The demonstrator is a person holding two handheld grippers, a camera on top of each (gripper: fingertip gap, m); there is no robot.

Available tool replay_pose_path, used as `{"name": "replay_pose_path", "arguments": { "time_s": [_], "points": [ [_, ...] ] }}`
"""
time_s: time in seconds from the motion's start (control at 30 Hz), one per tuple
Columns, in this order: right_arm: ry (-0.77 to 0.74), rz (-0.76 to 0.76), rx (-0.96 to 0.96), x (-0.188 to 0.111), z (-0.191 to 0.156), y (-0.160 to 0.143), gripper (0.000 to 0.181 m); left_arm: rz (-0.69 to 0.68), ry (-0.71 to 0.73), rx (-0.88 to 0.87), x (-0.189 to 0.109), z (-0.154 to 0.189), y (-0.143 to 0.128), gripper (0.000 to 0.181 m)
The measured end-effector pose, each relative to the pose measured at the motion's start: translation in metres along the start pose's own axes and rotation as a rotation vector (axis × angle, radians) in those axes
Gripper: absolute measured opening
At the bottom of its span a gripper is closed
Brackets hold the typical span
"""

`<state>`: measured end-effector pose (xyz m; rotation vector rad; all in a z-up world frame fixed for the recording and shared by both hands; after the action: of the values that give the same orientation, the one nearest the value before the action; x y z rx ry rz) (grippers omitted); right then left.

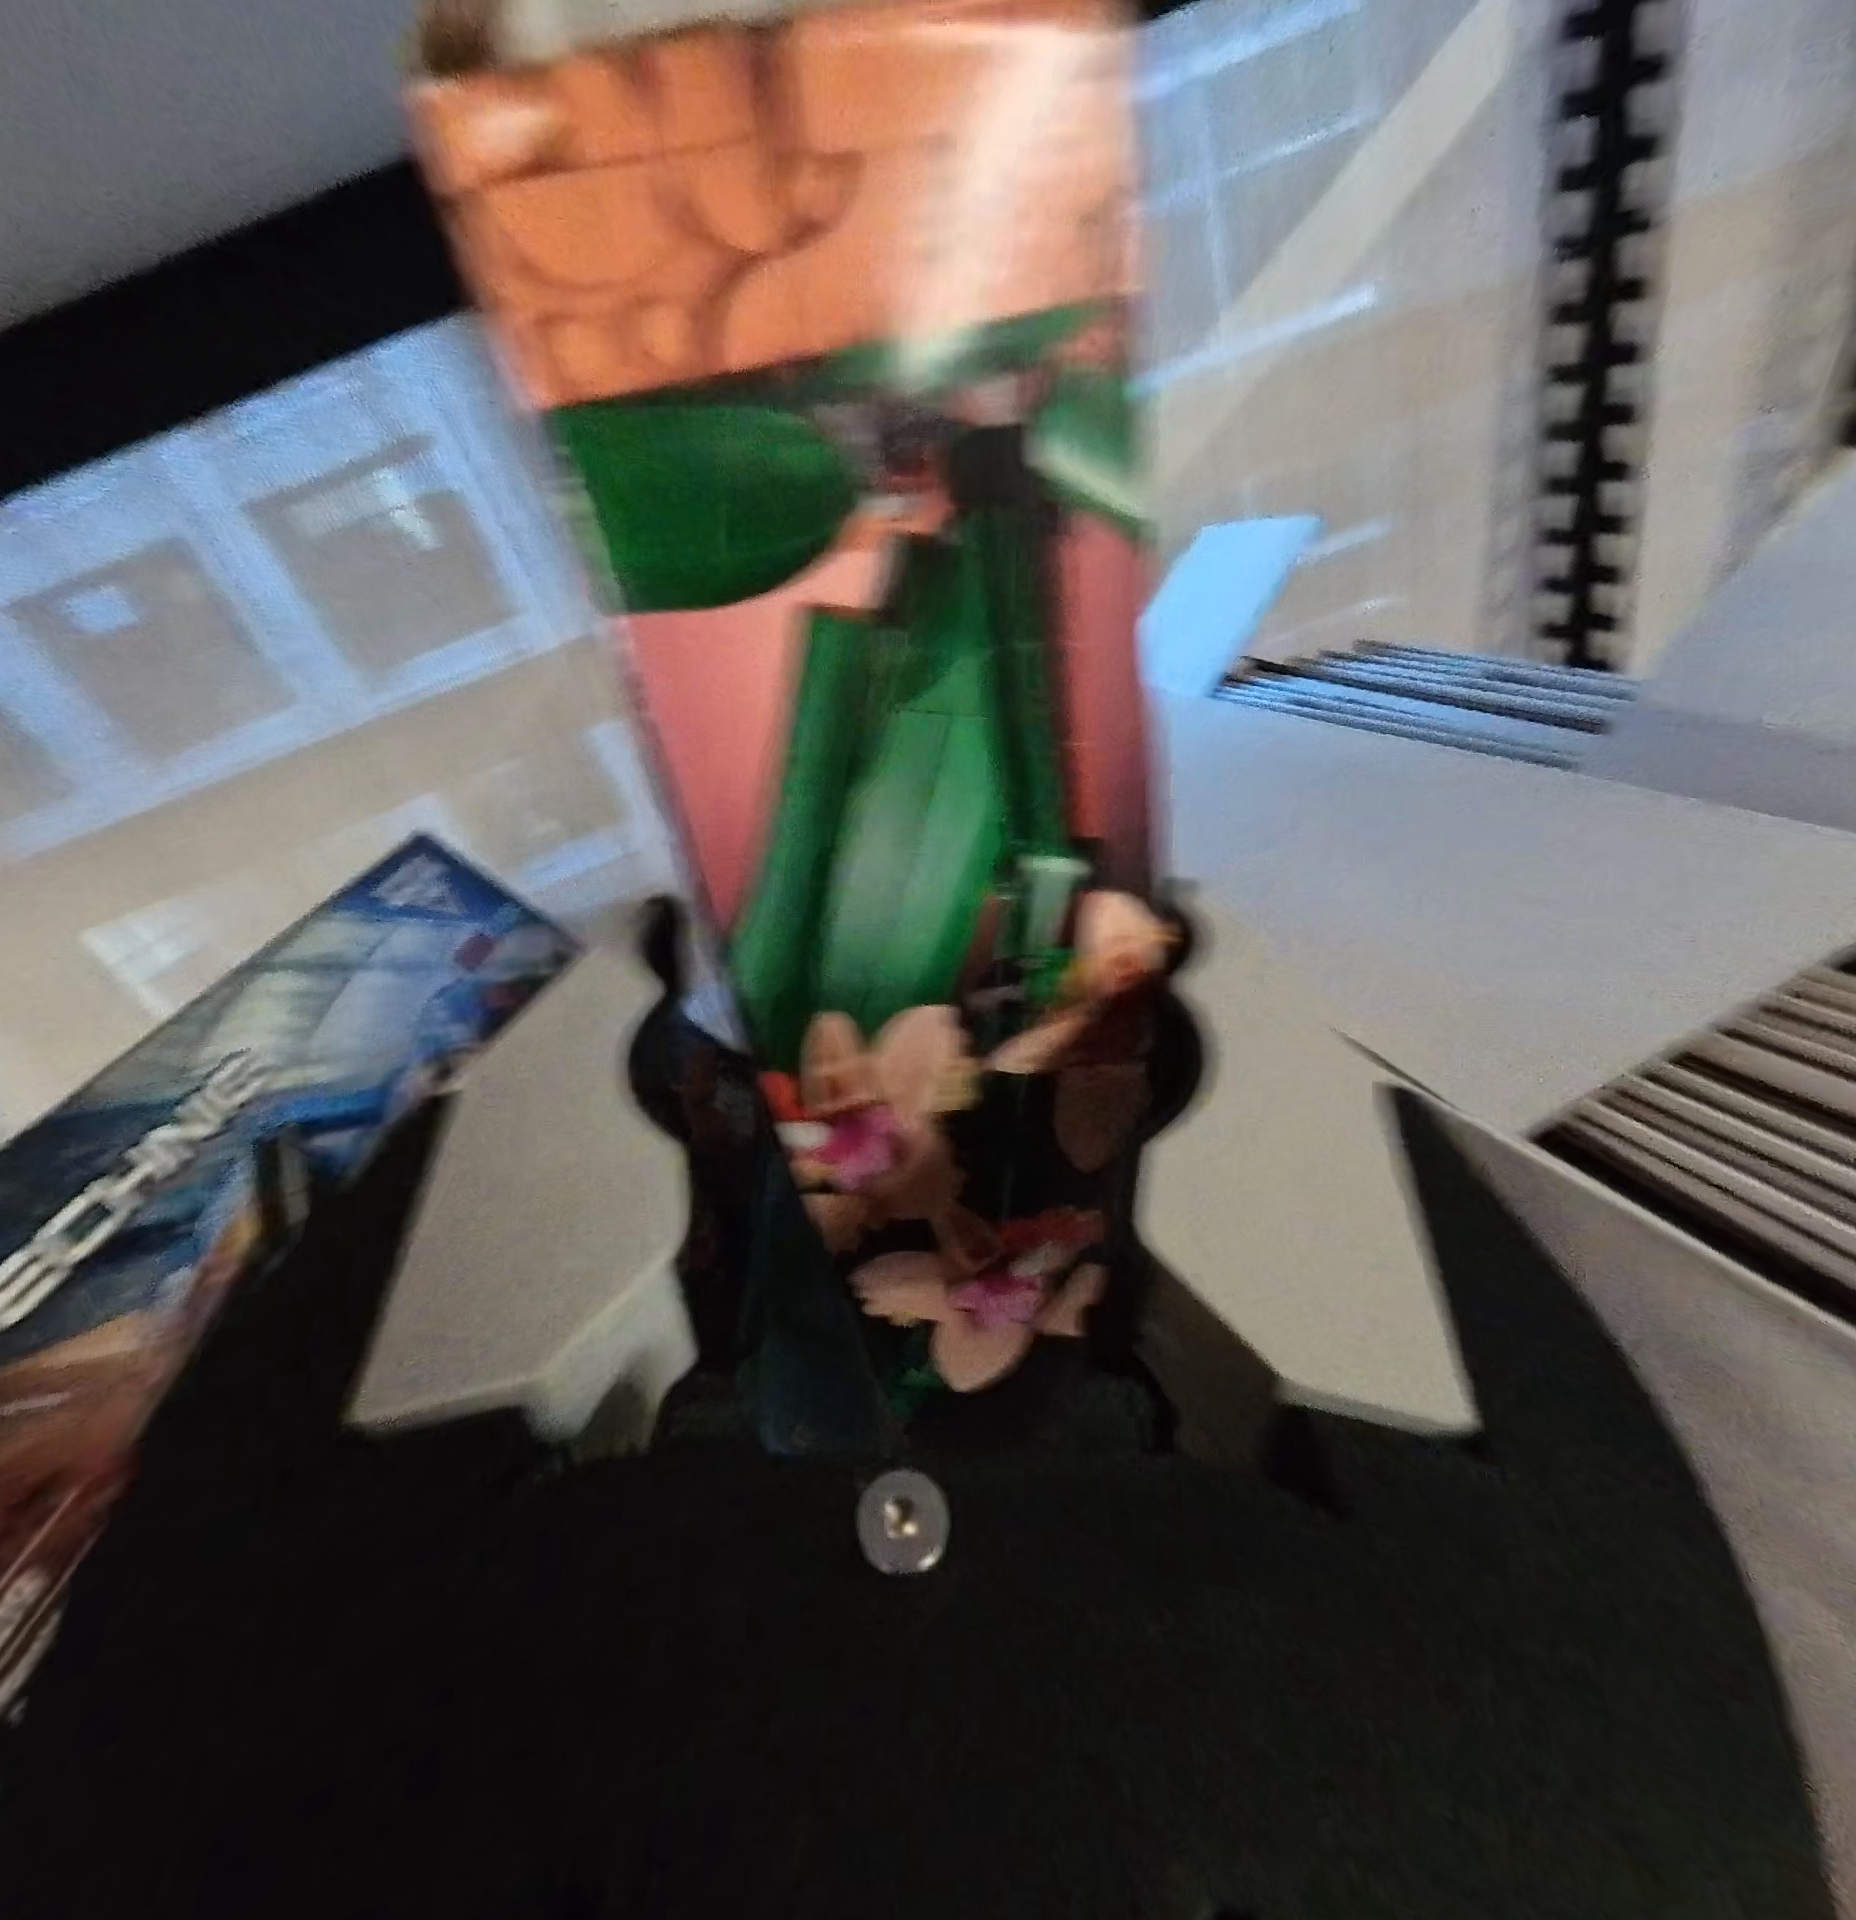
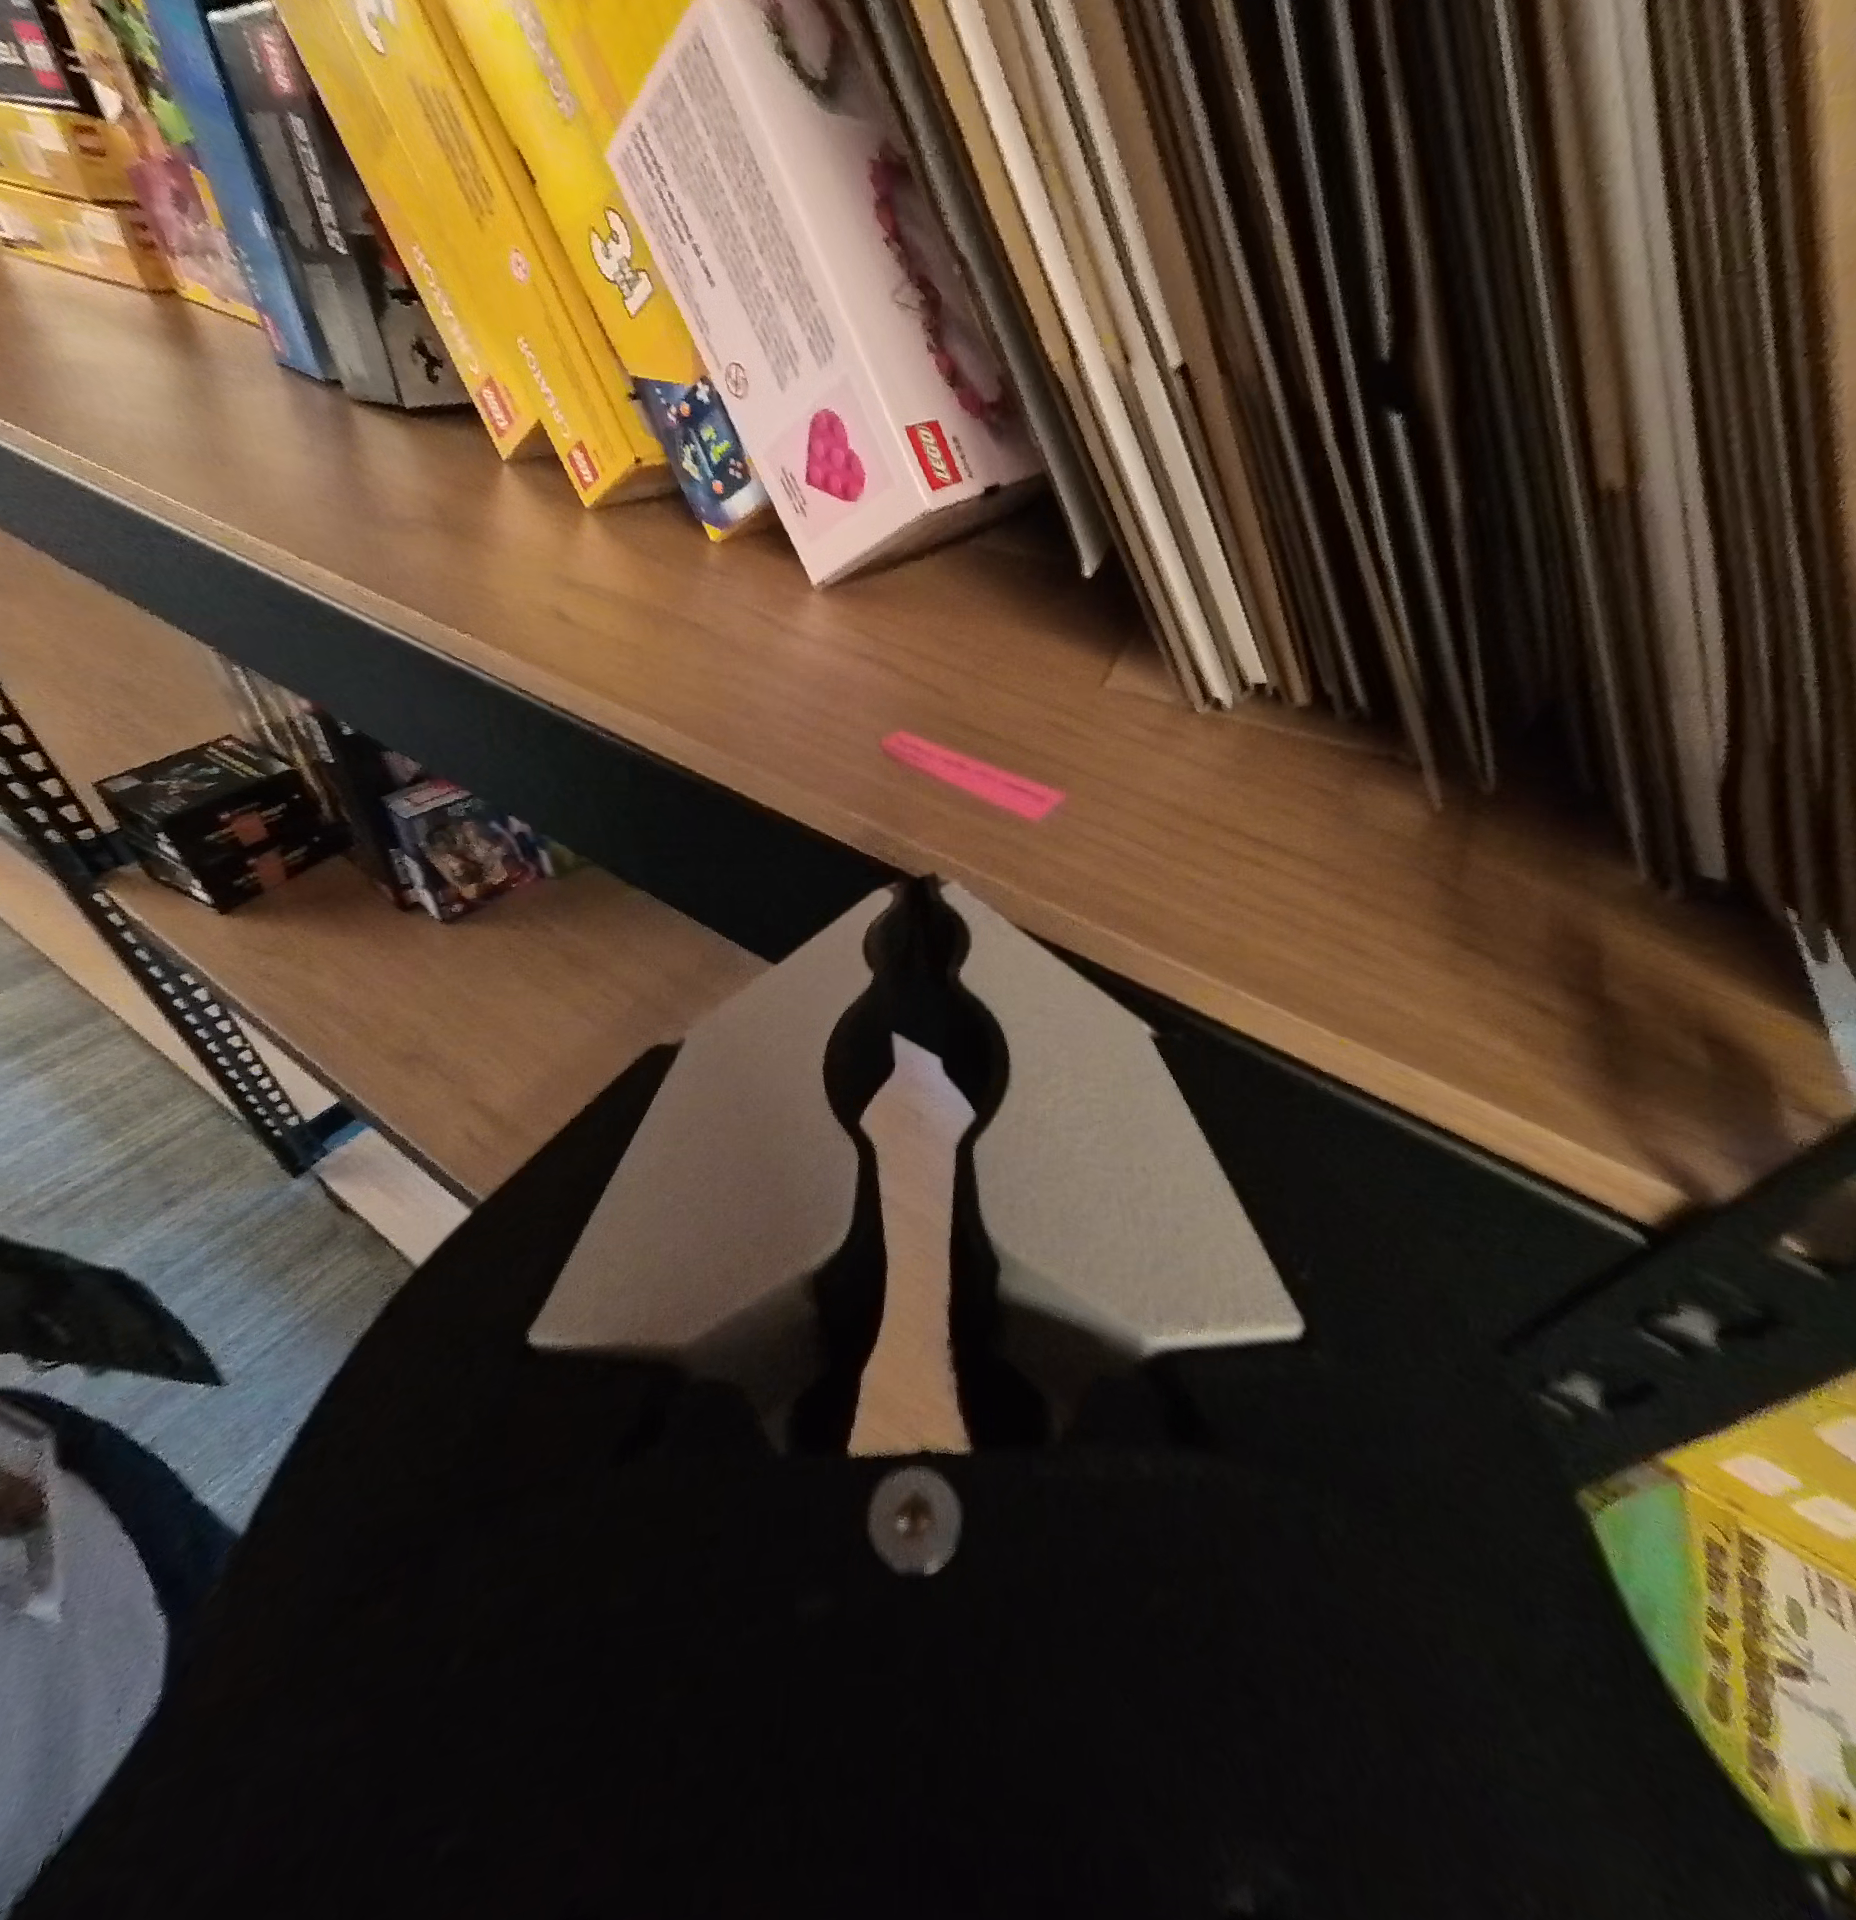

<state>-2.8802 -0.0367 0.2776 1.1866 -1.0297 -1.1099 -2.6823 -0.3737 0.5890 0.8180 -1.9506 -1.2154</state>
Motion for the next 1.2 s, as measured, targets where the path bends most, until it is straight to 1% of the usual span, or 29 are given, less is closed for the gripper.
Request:
{"name": "replay_pose_path", "arguments": {
  "time_s": [0.03,0.13,0.23,0.3,0.4,0.53,0.67,0.77,0.83,0.87,0.93,1.0,1.07,1.1,1.13,1.2],
  "points": [
    [-0.017,0.002,-0.001,-0.003,0.002,-0.001,0.000,-0.012,-0.010,-0.015,0.001,-0.004,-0.001,0.086],
    [-0.032,0.010,0.050,-0.008,0.003,-0.008,0.000,-0.046,-0.036,-0.079,-0.001,-0.019,-0.003,0.084],
    [-0.024,-0.001,0.073,-0.007,-0.001,-0.017,0.000,-0.058,-0.079,-0.154,-0.006,-0.037,-0.006,0.082],
    [-0.015,-0.012,0.064,-0.003,-0.004,-0.018,0.000,-0.041,-0.099,-0.196,-0.014,-0.048,-0.006,0.081],
    [0.023,0.004,0.061,0.005,-0.010,-0.012,0.000,-0.014,-0.107,-0.252,-0.032,-0.062,-0.002,0.080],
    [0.122,0.079,0.062,0.021,-0.029,0.012,0.000,0.008,-0.141,-0.288,-0.063,-0.072,0.003,0.080],
    [0.295,0.182,0.078,0.042,-0.066,0.045,0.000,0.041,-0.178,-0.353,-0.091,-0.079,0.006,0.080],
    [0.471,0.254,0.126,0.061,-0.102,0.072,0.000,0.066,-0.189,-0.399,-0.106,-0.084,0.004,0.080],
    [0.613,0.297,0.205,0.074,-0.130,0.090,0.007,0.086,-0.197,-0.420,-0.116,-0.086,0.001,0.080],
    [0.664,0.294,0.258,0.084,-0.141,0.098,0.011,0.096,-0.198,-0.426,-0.121,-0.087,0.000,0.080],
    [0.746,0.263,0.409,0.105,-0.162,0.114,0.028,0.113,-0.193,-0.442,-0.129,-0.088,-0.003,0.080],
    [0.789,0.232,0.617,0.127,-0.176,0.132,0.046,0.133,-0.185,-0.457,-0.136,-0.090,-0.005,0.080],
    [0.802,0.256,0.777,0.147,-0.183,0.149,0.051,0.149,-0.181,-0.488,-0.142,-0.093,-0.007,0.080],
    [0.784,0.283,0.804,0.157,-0.185,0.156,0.052,0.160,-0.184,-0.500,-0.145,-0.095,-0.009,0.080],
    [0.755,0.316,0.786,0.166,-0.187,0.160,0.053,0.173,-0.190,-0.514,-0.148,-0.097,-0.011,0.080],
    [0.669,0.363,0.759,0.182,-0.190,0.166,0.061,0.199,-0.195,-0.543,-0.153,-0.102,-0.015,0.080]
  ]
}}
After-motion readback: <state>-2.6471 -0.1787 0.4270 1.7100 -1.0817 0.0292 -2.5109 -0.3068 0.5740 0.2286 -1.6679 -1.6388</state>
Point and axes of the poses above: each gripper's, where its closed fingertips meet, x out along the fingers, y out of its top, z = x × y across the jaws, the point moved 4 cm from there along -x, back along the fingers, and after that the axes turned 11 degrees about z, right-handed, at the moved point
